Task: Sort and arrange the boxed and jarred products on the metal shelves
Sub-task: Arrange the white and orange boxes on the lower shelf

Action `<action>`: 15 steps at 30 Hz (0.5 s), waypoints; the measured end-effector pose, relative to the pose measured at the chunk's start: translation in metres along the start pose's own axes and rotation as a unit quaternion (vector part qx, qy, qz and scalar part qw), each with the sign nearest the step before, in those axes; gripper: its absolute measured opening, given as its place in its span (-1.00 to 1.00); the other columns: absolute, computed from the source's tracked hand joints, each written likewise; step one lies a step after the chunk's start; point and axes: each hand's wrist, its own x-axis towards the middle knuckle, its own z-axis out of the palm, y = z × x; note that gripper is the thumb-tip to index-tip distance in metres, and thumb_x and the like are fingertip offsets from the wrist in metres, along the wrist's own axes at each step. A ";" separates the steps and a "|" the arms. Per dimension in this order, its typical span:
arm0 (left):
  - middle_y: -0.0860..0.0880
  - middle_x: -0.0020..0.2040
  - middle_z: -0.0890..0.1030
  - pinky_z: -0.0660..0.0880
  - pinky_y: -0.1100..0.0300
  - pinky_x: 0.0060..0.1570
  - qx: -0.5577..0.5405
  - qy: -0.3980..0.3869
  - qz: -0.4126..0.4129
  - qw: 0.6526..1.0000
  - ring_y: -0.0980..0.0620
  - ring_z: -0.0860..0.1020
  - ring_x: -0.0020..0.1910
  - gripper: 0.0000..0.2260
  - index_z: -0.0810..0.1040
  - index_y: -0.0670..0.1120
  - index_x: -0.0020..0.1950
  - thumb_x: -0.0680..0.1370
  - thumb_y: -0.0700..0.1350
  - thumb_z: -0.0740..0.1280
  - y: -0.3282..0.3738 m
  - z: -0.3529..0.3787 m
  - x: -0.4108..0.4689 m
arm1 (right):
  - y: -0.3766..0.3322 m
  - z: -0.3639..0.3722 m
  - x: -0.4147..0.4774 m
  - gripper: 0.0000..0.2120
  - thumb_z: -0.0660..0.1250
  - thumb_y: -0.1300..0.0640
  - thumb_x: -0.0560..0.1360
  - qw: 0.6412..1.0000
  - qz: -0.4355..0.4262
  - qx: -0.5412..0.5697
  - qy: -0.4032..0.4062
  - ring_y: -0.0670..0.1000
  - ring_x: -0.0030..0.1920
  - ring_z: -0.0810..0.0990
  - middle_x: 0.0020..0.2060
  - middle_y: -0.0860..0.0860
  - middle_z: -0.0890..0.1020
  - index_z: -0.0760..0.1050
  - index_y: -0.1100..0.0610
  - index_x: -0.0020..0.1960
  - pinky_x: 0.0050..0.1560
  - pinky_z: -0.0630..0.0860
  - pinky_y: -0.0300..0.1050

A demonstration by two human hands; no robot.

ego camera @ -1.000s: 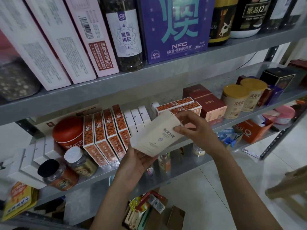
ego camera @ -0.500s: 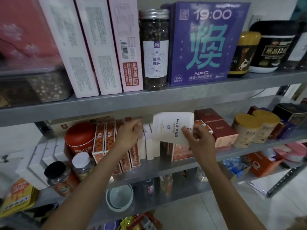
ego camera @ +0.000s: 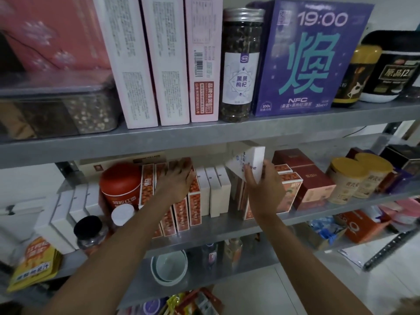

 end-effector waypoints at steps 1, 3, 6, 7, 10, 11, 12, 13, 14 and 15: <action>-0.04 0.61 -0.07 -0.03 -0.09 0.52 0.000 -0.001 0.001 1.000 -0.12 -0.08 0.58 -0.49 -0.13 0.02 0.61 0.68 0.12 -0.13 0.001 -0.001 -0.001 | 0.002 0.004 -0.002 -0.69 0.26 -0.16 0.54 1.000 -0.011 -0.026 0.003 -0.05 -0.21 0.60 -0.13 -0.02 0.63 0.49 0.09 0.03 -0.24 0.42 -0.35; -0.06 0.61 -0.07 -0.03 -0.08 0.52 0.001 -0.005 0.003 1.000 -0.12 -0.08 0.58 -0.50 -0.14 0.00 0.61 0.69 0.09 -0.12 0.003 -0.003 -0.002 | 0.006 0.010 -0.004 -0.66 0.30 -0.11 0.55 0.997 -0.035 -0.074 0.009 0.05 -0.17 0.63 -0.11 0.08 0.66 0.53 0.18 0.07 -0.22 0.46 -0.21; -0.07 0.61 -0.06 -0.02 -0.09 0.52 -0.002 -0.003 0.006 1.000 -0.13 -0.06 0.58 -0.50 -0.14 -0.02 0.61 0.69 0.06 -0.11 0.003 -0.002 0.000 | 0.009 0.015 -0.009 -0.68 0.34 -0.05 0.54 0.988 -0.075 -0.138 -0.004 0.07 -0.19 0.62 -0.14 0.13 0.66 0.53 0.20 0.09 -0.24 0.37 -0.23; -0.08 0.61 -0.06 -0.02 -0.10 0.52 -0.001 -0.001 0.006 1.000 -0.13 -0.05 0.57 -0.50 -0.13 -0.02 0.61 0.69 0.06 -0.11 0.002 -0.001 0.000 | 0.010 0.016 -0.009 -0.67 0.32 -0.05 0.55 0.983 -0.087 -0.158 -0.018 0.07 -0.19 0.62 -0.13 0.13 0.66 0.53 0.20 0.12 -0.25 0.38 -0.22; -0.08 0.61 -0.02 -0.02 -0.10 0.51 -0.003 -0.001 0.004 1.000 -0.13 -0.03 0.57 -0.51 -0.11 -0.04 0.61 0.69 0.05 -0.11 0.003 -0.003 -0.001 | 0.009 0.019 -0.006 -0.57 0.20 -0.15 0.59 0.962 -0.083 -0.241 -0.093 0.10 -0.13 0.62 -0.12 0.14 0.66 0.54 0.19 0.18 -0.19 0.48 -0.11; -0.08 0.61 -0.02 -0.03 -0.10 0.50 -0.003 0.002 0.006 1.000 -0.13 -0.02 0.57 -0.51 -0.10 -0.04 0.61 0.69 0.05 -0.11 0.004 -0.003 -0.003 | 0.009 0.021 -0.004 -0.56 0.20 -0.18 0.58 0.952 -0.078 -0.273 -0.112 0.12 -0.09 0.61 -0.13 0.13 0.65 0.55 0.18 0.15 -0.16 0.45 -0.09; -0.08 0.61 -0.01 -0.02 -0.09 0.50 -0.003 0.004 0.008 1.000 -0.13 -0.02 0.57 -0.50 -0.10 -0.04 0.61 0.69 0.05 -0.11 0.004 -0.004 -0.004 | 0.008 0.025 -0.001 -0.56 0.21 -0.19 0.57 0.940 -0.073 -0.305 -0.133 0.12 -0.02 0.59 -0.13 0.12 0.65 0.55 0.17 0.13 -0.11 0.41 -0.08; -0.07 0.61 -0.01 -0.02 -0.09 0.50 -0.007 0.006 0.011 1.000 -0.13 -0.02 0.57 -0.50 -0.11 -0.04 0.61 0.69 0.05 -0.11 0.004 -0.005 -0.003 | 0.005 0.030 0.002 -0.56 0.20 -0.20 0.57 0.925 -0.070 -0.338 -0.159 0.12 0.07 0.56 -0.10 0.11 0.65 0.55 0.15 0.12 -0.04 0.39 -0.06; -0.07 0.61 -0.01 -0.02 -0.09 0.50 -0.010 0.008 0.011 1.000 -0.13 -0.02 0.57 -0.50 -0.11 -0.04 0.61 0.69 0.06 -0.12 0.004 -0.003 -0.003 | 0.003 0.035 0.005 -0.56 0.18 -0.21 0.58 0.905 -0.077 -0.371 -0.191 0.11 0.16 0.51 -0.05 0.09 0.65 0.56 0.13 0.12 0.06 0.37 -0.03; -0.07 0.61 -0.01 -0.02 -0.10 0.50 -0.008 0.013 0.011 1.000 -0.12 -0.02 0.57 -0.50 -0.11 -0.04 0.61 0.69 0.06 -0.12 0.003 -0.002 -0.003 | 0.001 0.040 0.007 -0.56 0.14 -0.21 0.59 0.886 -0.089 -0.403 -0.213 0.10 0.22 0.45 0.02 0.07 0.64 0.57 0.12 0.12 0.15 0.34 -0.02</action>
